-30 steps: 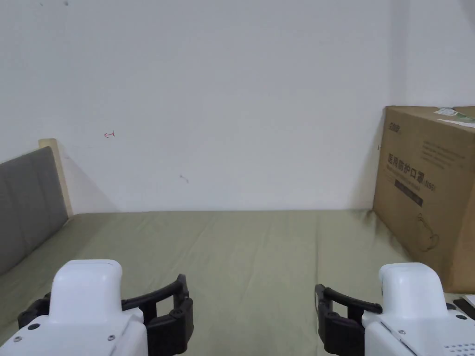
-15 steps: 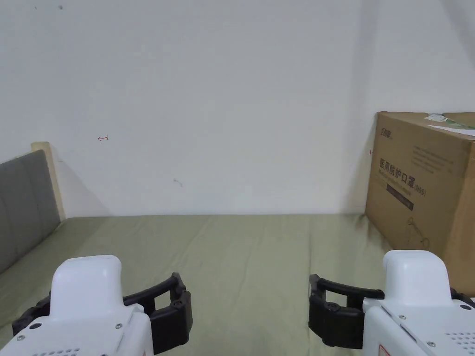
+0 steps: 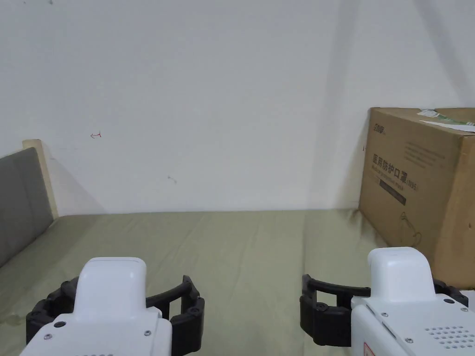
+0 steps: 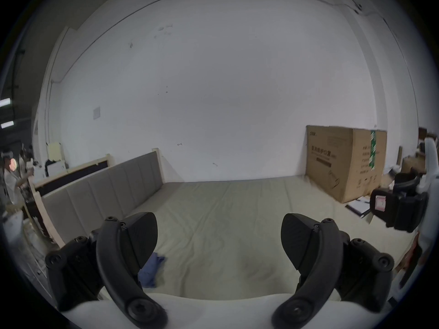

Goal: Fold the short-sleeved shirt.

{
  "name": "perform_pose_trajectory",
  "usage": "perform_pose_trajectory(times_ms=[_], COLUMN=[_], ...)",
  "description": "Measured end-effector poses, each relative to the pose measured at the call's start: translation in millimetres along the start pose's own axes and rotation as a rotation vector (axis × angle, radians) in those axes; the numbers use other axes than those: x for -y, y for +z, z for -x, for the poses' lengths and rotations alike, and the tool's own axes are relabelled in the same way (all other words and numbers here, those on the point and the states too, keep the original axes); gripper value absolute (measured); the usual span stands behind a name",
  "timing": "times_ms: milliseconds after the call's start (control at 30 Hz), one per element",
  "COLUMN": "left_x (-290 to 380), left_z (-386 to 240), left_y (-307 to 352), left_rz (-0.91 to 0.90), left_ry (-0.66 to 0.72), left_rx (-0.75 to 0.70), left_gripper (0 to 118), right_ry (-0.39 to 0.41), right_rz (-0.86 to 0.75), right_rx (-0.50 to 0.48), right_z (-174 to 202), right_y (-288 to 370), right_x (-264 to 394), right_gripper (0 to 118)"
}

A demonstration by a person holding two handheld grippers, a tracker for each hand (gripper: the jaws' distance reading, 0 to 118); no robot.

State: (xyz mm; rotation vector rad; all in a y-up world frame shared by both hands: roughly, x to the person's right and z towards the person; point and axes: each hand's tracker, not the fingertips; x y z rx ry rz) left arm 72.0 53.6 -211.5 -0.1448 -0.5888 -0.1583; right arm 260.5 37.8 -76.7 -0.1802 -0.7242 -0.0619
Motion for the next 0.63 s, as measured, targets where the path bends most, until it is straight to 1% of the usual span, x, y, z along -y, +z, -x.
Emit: perform_pose_trajectory(times_ms=[100, 200, 367, 500, 633], left_x=[2.1, 0.0, 2.4, 2.5, 3.4], left_z=[5.4, 13.0, 16.8, 21.1, 22.3], left_y=[-3.3, -9.2, -7.9, -9.0, -11.1], left_rz=[0.000, 0.047, 0.025, 0.015, -0.007], left_ry=[0.032, 0.075, 0.073, 0.094, 0.073], left_rx=[0.031, 0.051, 0.049, 0.063, 0.066], left_gripper=[106, 106, 106, 106, 106], right_ry=[-0.005, -0.014, 0.008, -0.002, -0.003], right_rz=[0.005, 0.007, 0.010, 0.014, 0.012], right_rx=[-0.013, -0.017, -0.019, -0.031, -0.026], right_z=[-0.1, 0.3, 2.8, 2.8, 2.2], right_y=[-0.5, -1.0, -3.2, -4.0, -5.0], right_x=[-0.2, -0.1, 0.5, 1.1, 1.9], right_gripper=[118, 118, 118, 118, 118])
